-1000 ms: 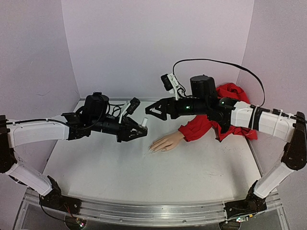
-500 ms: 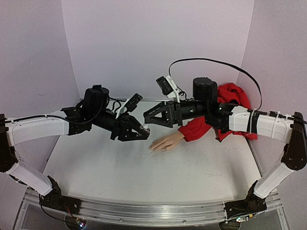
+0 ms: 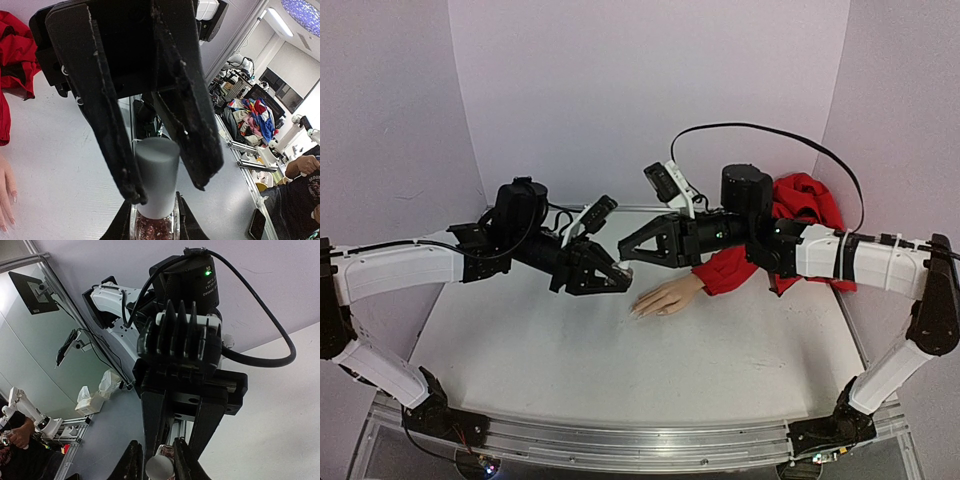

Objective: Paint the nails

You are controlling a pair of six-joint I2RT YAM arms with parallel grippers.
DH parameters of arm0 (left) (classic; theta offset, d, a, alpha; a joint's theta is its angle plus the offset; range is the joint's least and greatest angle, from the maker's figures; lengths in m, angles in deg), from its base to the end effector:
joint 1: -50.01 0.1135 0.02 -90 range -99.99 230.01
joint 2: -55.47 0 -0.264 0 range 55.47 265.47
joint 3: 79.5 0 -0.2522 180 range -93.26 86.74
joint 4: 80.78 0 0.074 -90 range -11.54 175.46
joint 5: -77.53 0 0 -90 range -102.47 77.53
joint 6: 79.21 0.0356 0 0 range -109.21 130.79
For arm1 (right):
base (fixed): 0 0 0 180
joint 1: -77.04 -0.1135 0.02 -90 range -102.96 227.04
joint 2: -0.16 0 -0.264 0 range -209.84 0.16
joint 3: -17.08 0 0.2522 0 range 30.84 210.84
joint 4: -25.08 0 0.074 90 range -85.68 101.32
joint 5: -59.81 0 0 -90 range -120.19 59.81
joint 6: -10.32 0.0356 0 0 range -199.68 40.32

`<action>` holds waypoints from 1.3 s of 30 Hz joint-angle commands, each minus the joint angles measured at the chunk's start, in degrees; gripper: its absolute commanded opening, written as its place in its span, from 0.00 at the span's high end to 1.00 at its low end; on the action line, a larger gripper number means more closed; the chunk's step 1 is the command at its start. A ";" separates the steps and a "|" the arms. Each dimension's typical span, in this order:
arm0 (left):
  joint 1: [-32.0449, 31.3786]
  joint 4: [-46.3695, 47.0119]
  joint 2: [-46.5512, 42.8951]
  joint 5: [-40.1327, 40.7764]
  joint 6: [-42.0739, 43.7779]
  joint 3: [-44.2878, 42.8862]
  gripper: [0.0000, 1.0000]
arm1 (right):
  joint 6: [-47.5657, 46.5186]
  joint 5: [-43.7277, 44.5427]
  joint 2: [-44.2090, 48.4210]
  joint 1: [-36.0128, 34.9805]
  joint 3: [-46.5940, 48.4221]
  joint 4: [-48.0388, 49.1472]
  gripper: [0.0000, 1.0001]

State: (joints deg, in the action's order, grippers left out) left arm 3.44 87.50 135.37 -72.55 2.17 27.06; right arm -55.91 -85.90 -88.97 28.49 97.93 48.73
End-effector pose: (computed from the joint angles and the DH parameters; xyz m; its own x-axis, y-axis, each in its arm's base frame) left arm 0.1917 -0.2474 0.3164 -0.3512 0.2623 -0.8988 0.8857 -0.2183 -0.4098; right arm 0.2138 0.2865 0.3661 -0.2222 0.0915 -0.9707 -0.9398 -0.2852 0.1882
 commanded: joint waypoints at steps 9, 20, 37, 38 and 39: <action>-0.07 3.04 -2.06 10.67 -0.08 -3.63 1.00 | -0.82 -1.79 -0.53 -1.51 0.78 3.91 1.00; -2.72 2.96 -5.63 69.75 10.68 0.08 1.00 | 4.05 48.86 -0.94 -7.60 0.69 -9.09 1.00; -3.53 2.28 -6.44 53.30 6.88 5.45 0.35 | 0.20 62.44 -1.29 -8.44 2.01 -8.78 1.00; -3.53 2.18 -7.20 52.63 6.53 6.22 0.25 | -0.42 62.20 -0.90 -7.72 0.62 -7.64 1.00; -3.53 2.08 -8.18 51.93 6.43 7.04 0.16 | -1.11 61.70 -0.58 -7.01 -0.51 -6.63 1.00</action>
State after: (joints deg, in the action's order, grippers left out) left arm -0.47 86.56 131.15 -17.71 11.13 32.28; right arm -54.42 -25.50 -91.65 18.65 100.62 39.00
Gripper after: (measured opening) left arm 0.708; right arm 0.144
